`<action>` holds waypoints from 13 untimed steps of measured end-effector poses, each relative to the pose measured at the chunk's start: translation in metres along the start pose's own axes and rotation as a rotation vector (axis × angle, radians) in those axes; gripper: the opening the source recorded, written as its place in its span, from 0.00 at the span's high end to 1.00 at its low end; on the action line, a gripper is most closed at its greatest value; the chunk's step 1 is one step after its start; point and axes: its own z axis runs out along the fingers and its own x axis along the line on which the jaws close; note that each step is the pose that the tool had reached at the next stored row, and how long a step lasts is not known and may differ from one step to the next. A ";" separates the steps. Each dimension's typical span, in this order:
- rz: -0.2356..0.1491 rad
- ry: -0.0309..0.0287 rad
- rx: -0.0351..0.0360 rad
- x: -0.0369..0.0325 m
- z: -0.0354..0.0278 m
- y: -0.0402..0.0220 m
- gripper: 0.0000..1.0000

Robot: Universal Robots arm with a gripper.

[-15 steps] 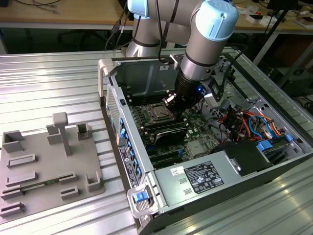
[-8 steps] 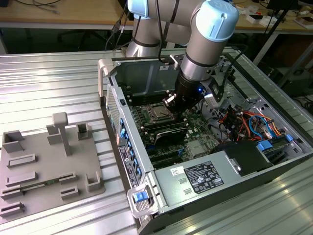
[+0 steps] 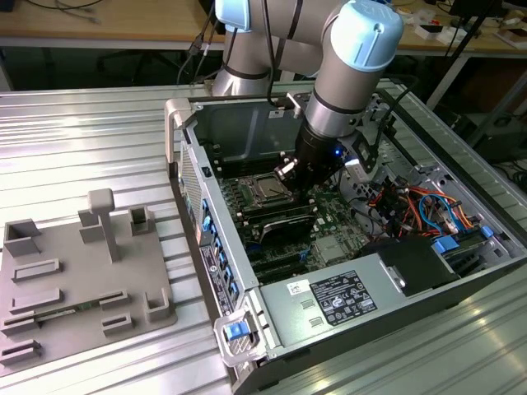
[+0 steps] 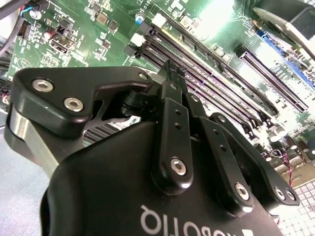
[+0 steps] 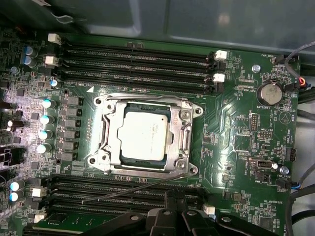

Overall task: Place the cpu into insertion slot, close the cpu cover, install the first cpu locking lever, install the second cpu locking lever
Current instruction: 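Install the second cpu locking lever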

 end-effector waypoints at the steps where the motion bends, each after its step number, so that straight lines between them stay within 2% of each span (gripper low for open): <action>1: 0.000 0.0000 0.0000 0.0000 0.0000 -0.0002 0.89; 13: 0.000 -0.0001 0.0000 0.0003 0.0000 -0.0027 0.89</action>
